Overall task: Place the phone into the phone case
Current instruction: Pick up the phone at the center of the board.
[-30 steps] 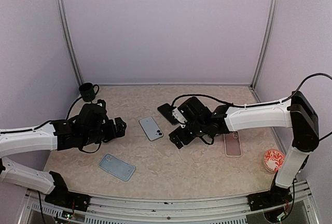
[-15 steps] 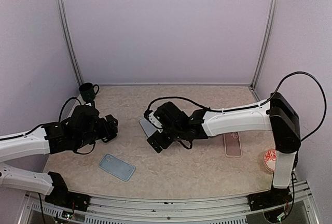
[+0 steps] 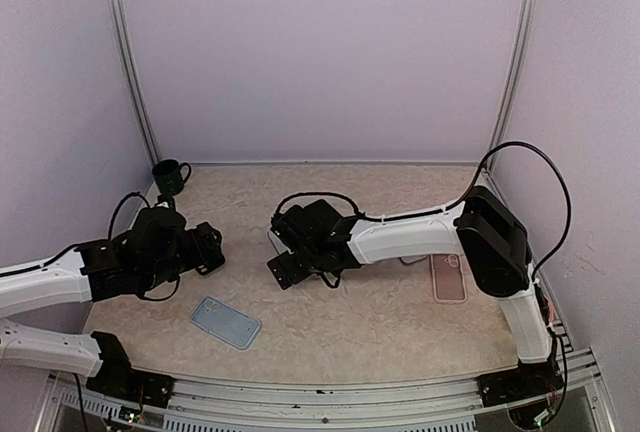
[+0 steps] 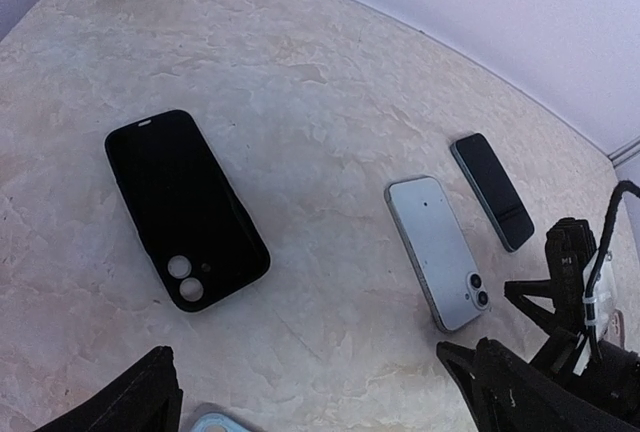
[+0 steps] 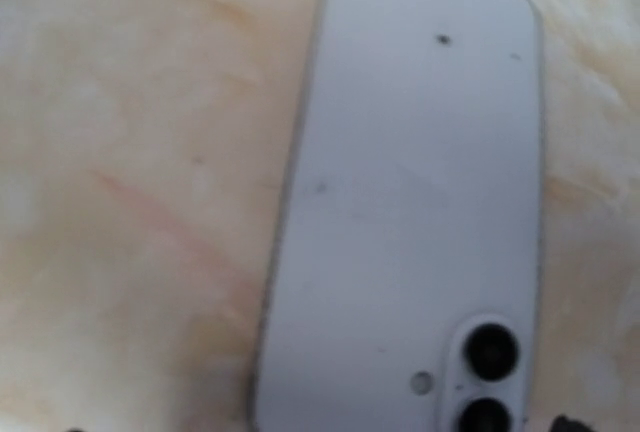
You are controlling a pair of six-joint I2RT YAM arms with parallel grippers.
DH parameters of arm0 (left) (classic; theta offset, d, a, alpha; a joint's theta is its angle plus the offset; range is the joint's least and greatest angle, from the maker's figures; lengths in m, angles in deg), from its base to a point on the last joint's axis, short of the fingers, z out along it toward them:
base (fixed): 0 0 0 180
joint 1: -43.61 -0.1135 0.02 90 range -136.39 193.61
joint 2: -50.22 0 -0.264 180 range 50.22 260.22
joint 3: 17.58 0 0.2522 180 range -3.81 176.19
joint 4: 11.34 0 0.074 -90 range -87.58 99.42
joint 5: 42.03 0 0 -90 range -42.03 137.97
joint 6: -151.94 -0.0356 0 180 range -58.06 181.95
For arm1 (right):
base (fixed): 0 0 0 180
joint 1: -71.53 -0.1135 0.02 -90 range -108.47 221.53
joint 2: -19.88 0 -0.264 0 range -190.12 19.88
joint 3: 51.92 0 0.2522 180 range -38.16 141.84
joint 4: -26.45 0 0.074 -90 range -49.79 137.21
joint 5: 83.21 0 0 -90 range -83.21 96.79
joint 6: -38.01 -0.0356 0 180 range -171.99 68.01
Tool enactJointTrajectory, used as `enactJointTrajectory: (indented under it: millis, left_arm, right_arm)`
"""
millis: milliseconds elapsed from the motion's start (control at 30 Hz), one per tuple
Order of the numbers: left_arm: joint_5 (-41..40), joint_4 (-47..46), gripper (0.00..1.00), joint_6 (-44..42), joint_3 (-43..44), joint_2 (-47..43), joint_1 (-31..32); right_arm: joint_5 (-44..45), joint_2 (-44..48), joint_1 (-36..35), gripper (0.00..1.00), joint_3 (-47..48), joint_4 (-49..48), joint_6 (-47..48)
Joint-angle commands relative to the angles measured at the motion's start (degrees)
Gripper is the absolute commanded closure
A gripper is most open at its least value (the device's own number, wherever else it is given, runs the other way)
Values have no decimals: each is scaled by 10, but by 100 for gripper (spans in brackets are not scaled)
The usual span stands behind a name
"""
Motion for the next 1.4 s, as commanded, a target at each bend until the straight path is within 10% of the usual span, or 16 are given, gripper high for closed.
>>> enactJointTrajectory:
  millis: [0,1367]
  left_arm:
    - [-11,5,1,-1,-12,-14,3]
    - [-16,12,1,-29,4,-27,3]
  right_arm:
    - [-7,-3,23,1,-11,-16,-48]
    - [-15,-60,28,6,4,-10,-95]
